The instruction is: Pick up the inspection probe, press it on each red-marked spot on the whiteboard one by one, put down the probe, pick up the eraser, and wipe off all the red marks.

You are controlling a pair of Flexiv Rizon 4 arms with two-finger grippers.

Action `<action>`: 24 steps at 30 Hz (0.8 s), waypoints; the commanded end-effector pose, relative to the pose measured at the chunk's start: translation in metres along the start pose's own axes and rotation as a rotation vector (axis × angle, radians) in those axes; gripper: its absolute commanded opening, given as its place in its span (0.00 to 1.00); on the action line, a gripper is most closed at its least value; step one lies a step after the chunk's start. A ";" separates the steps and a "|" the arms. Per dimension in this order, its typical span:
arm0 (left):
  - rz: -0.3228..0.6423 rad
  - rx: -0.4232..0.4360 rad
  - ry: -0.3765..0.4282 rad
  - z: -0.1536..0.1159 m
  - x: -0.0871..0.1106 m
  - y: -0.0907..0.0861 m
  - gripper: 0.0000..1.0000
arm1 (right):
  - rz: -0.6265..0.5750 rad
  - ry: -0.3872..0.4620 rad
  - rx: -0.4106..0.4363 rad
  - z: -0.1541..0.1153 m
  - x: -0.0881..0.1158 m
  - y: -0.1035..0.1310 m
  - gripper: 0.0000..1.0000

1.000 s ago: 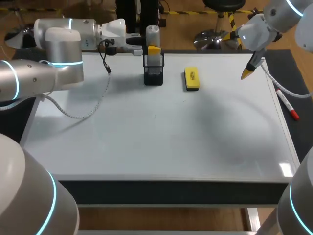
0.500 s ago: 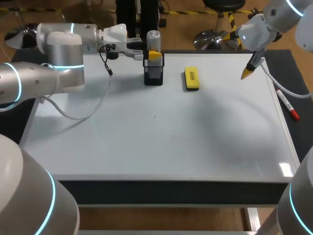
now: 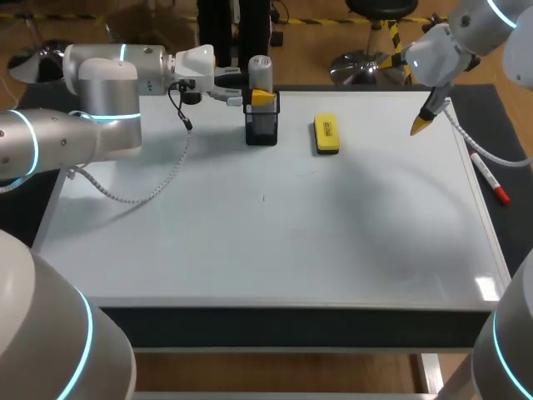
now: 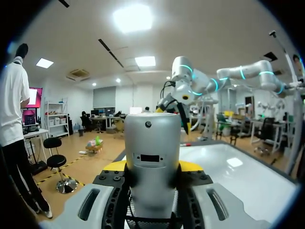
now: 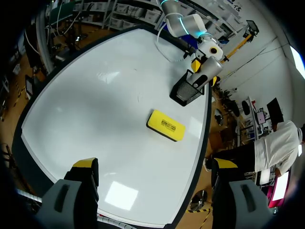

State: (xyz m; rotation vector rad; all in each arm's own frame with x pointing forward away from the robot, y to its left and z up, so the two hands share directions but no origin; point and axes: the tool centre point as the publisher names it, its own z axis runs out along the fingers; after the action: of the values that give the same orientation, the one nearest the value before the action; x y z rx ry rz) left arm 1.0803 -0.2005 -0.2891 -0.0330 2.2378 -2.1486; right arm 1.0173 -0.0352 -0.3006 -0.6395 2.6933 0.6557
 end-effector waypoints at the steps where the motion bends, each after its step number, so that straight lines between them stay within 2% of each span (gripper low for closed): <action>1: 0.003 0.003 0.018 -0.001 -0.004 0.000 1.00 | -0.001 0.004 0.002 -0.001 0.000 0.000 1.00; 14: 0.059 -0.010 0.021 -0.011 -0.002 -0.014 1.00 | -0.001 0.004 0.002 -0.001 0.000 0.000 1.00; 24: 0.187 -0.121 -0.033 -0.042 0.001 -0.016 1.00 | -0.001 0.004 0.002 -0.001 0.000 0.000 1.00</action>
State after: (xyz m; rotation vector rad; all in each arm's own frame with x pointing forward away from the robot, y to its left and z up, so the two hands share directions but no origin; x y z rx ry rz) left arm 1.0928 -0.1691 -0.2821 0.1546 2.2425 -1.9715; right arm 1.0173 -0.0352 -0.3006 -0.6395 2.6933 0.6557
